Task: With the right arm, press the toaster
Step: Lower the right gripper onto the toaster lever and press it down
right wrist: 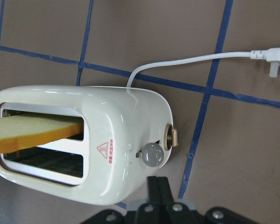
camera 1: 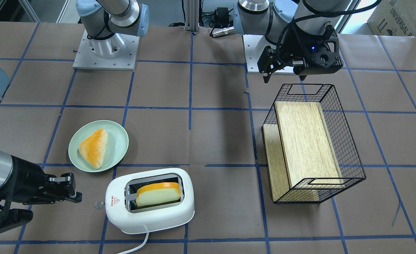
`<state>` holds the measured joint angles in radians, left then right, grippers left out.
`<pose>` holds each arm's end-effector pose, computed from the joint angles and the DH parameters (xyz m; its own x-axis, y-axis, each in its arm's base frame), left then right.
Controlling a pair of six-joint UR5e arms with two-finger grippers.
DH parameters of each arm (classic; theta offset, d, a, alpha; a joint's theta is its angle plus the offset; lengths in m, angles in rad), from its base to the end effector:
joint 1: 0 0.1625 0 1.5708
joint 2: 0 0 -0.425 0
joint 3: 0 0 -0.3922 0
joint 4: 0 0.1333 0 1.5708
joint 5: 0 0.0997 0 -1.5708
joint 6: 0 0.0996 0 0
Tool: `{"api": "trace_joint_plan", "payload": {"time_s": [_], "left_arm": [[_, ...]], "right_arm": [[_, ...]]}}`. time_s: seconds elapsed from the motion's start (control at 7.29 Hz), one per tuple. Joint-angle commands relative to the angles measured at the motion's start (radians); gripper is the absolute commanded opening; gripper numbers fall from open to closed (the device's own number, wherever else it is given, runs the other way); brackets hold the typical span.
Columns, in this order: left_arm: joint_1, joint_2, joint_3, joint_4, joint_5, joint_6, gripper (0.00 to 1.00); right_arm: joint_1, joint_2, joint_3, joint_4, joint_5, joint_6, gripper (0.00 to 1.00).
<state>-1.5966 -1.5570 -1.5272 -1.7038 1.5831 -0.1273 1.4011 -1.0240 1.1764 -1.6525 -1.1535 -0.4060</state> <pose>-0.1444 -0.4740 0.5031 -0.9947 -0.1000 -0.0218 -0.1014 0.9921 0.0734 0.0527 -0.7209 0.3681 -0.8899 -0.2205 -0.3993 -0.1992 0.9754 -0.0948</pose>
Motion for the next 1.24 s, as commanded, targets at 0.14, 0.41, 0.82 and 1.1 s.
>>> {"api": "trace_joint_plan", "payload": {"time_s": [0.14, 0.41, 0.82, 1.1], "left_arm": [[0.000, 0.000, -0.001, 0.001, 0.000, 0.000, 1.00], [0.000, 0.000, -0.001, 0.000, 0.000, 0.000, 1.00], [0.000, 0.000, -0.001, 0.001, 0.000, 0.000, 1.00], [0.000, 0.000, -0.001, 0.000, 0.000, 0.000, 1.00]], "right_arm": [[0.002, 0.085, -0.057, 0.000, 0.092, -0.001, 0.03], [0.006, 0.090, -0.046, 0.010, 0.094, -0.004, 0.03], [0.007, 0.108, -0.037, 0.022, 0.083, -0.007, 0.03], [0.006, 0.111, -0.024, 0.027, 0.077, -0.007, 0.04]]}}
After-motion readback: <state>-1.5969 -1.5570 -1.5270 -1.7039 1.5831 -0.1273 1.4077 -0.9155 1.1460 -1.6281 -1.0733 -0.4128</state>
